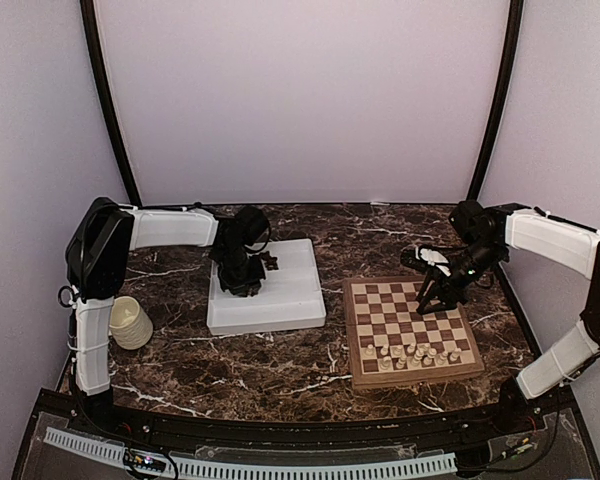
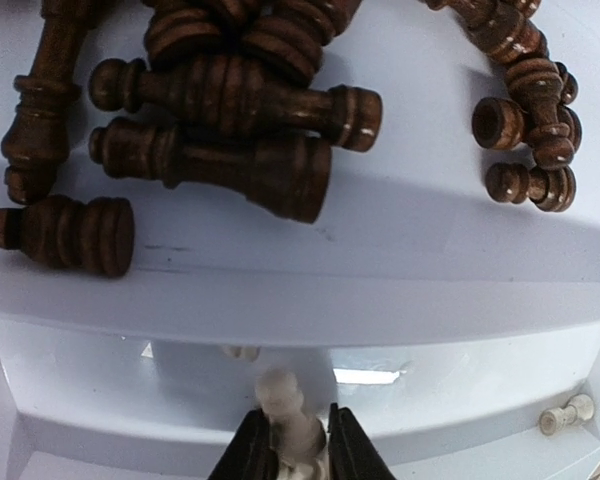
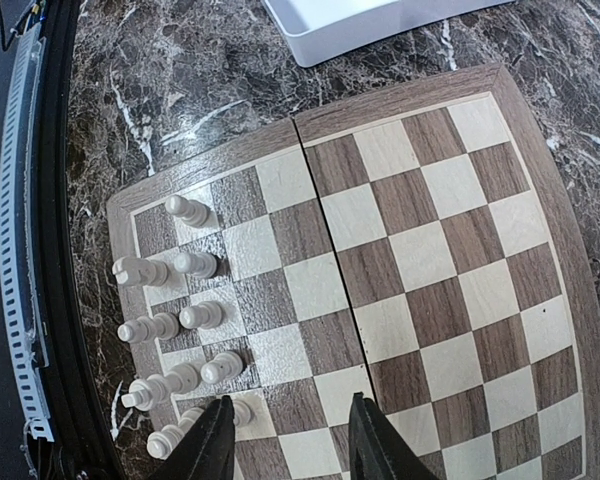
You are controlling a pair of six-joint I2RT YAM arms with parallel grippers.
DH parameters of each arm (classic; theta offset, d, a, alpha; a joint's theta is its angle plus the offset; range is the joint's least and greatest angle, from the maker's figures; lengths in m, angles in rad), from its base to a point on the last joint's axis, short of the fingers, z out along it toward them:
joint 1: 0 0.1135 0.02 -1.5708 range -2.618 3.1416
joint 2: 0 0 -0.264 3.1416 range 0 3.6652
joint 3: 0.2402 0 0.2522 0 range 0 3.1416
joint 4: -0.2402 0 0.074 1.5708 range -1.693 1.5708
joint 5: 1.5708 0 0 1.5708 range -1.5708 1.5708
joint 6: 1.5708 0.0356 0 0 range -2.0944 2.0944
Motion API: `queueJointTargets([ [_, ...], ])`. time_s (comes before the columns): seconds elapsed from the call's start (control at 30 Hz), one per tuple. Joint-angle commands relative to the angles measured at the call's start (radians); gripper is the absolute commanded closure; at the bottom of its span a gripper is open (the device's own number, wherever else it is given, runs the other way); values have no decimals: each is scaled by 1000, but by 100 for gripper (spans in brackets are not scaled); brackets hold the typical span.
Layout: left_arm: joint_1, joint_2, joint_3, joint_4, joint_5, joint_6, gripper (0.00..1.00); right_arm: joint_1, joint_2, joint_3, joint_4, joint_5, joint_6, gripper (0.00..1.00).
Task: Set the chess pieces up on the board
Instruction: Pick up the pawn from the storage box.
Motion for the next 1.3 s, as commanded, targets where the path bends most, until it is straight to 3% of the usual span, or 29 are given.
queueJointTargets([
  [0.0, -9, -7, 15, 33, 45, 51, 78, 9, 6, 3, -18, -1, 6, 60],
  [0.3, -10, 58, 116, 1, -30, 194, 81, 16, 8, 9, -23, -1, 22, 61],
  [0.63, 2, 87, 132, -10, -35, 219, 82, 34, 13, 20, -19, 2, 44, 61],
  [0.87, -14, 63, 166, 10, -22, 482, 85, 38, 23, 42, -15, -37, 61, 61],
  [1.1, -29, -86, 4, 151, -41, 716, 86, 43, 80, 137, 39, -174, 150, 61],
  [1.27, -33, -193, -144, 349, 4, 851, 86, 79, 140, 209, 218, -226, 373, 62],
])
